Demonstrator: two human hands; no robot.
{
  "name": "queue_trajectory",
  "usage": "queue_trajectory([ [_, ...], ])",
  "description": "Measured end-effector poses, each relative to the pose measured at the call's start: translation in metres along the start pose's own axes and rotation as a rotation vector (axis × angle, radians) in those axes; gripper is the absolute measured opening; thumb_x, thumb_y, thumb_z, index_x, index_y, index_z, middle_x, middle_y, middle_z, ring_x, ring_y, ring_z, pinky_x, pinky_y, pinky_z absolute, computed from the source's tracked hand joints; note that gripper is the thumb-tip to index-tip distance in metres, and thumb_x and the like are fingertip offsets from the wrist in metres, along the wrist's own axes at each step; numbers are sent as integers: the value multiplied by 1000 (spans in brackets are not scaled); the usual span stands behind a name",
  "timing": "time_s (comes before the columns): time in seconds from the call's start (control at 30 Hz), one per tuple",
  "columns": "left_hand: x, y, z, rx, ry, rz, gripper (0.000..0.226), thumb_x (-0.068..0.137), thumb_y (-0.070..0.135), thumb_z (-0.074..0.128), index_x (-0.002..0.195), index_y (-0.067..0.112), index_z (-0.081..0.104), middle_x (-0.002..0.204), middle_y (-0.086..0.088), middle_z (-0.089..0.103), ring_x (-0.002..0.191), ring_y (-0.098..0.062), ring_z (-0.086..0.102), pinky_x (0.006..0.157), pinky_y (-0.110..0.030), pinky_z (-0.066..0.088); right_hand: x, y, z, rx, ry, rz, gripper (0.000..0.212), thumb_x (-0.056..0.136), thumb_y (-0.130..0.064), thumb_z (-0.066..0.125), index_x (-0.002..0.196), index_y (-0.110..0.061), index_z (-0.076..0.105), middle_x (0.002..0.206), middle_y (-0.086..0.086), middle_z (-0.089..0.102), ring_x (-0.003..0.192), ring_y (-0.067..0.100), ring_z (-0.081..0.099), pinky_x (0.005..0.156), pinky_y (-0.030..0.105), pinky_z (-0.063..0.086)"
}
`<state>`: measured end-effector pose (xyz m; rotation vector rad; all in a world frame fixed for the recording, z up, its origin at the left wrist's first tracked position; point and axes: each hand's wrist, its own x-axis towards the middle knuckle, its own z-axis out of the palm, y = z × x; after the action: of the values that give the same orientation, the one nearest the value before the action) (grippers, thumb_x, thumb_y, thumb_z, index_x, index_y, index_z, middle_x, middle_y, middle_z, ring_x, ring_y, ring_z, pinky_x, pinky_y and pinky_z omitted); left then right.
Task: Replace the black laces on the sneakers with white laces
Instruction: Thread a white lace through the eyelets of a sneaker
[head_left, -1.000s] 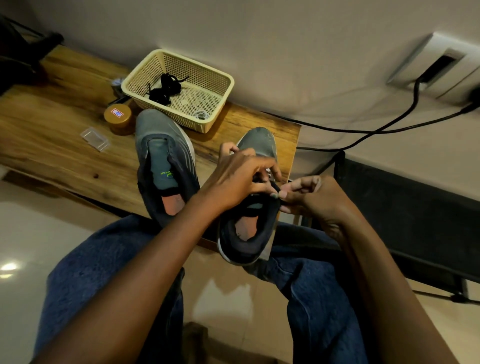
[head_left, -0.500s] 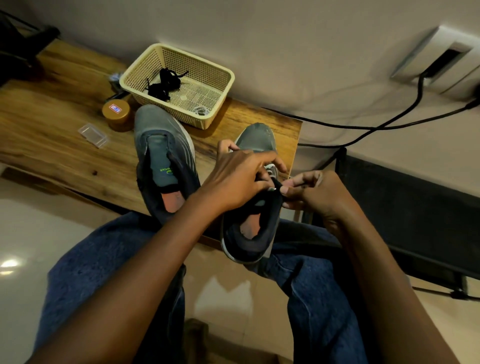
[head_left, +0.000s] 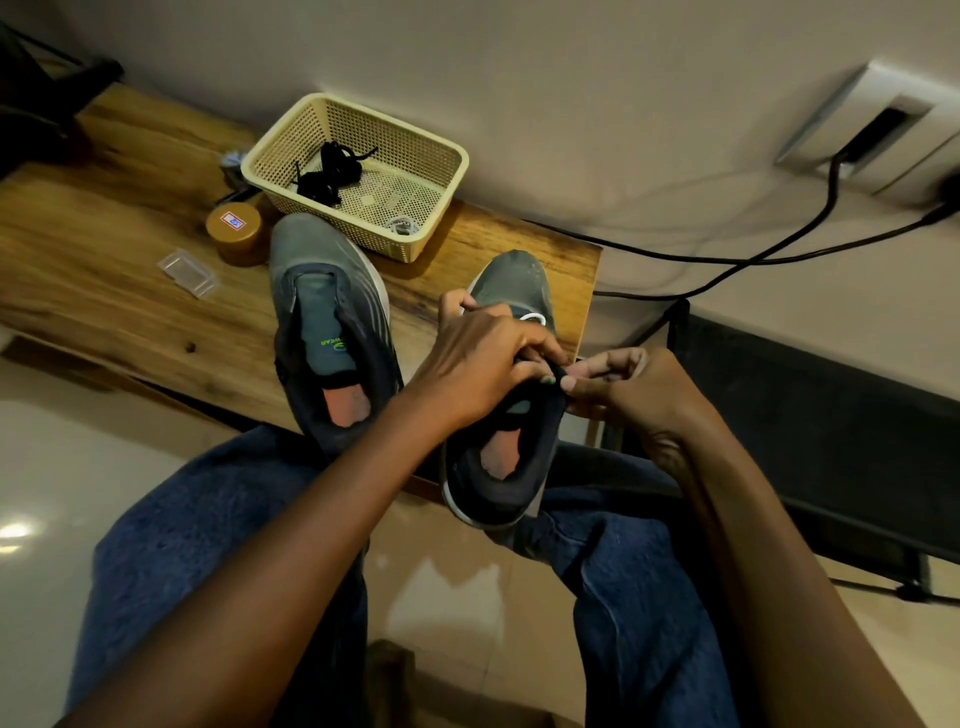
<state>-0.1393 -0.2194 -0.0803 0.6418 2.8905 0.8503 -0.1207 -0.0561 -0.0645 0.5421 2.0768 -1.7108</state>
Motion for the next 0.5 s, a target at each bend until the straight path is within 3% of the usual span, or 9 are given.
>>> queue_trajectory([
  [0.07, 0, 1, 0, 18, -5, -9, 20, 90, 37, 60, 108, 40, 68, 78, 18, 45, 78, 6, 15, 77, -24, 8, 0, 0, 0, 0, 5, 6, 6, 80, 8, 67, 78, 2, 66, 76, 16, 66, 65, 18, 63, 64, 21, 57],
  [0.13, -1, 2, -1, 37, -5, -20, 20, 89, 39, 59, 108, 42, 67, 88, 11, 39, 78, 5, 10, 78, -23, 7, 0, 0, 0, 3, 6, 13, 7, 80, 7, 68, 77, 1, 66, 77, 15, 66, 66, 18, 64, 66, 22, 57],
  [0.3, -3, 5, -3, 122, 36, -19, 21, 85, 47, 59, 105, 49, 66, 102, 6, 38, 109, -13, 28, 92, -32, 11, -1, -2, -1, 25, 6, 30, 9, 80, 8, 67, 76, 0, 66, 78, 13, 66, 69, 16, 64, 69, 22, 57],
  [0.5, 3, -1, -7, 225, 49, 93, 23, 76, 49, 67, 98, 45, 70, 118, 10, 51, 117, -20, 35, 92, -38, 14, -1, -3, 0, 43, -9, 47, 10, 80, 9, 66, 76, 0, 66, 78, 12, 66, 67, 15, 63, 64, 20, 58],
])
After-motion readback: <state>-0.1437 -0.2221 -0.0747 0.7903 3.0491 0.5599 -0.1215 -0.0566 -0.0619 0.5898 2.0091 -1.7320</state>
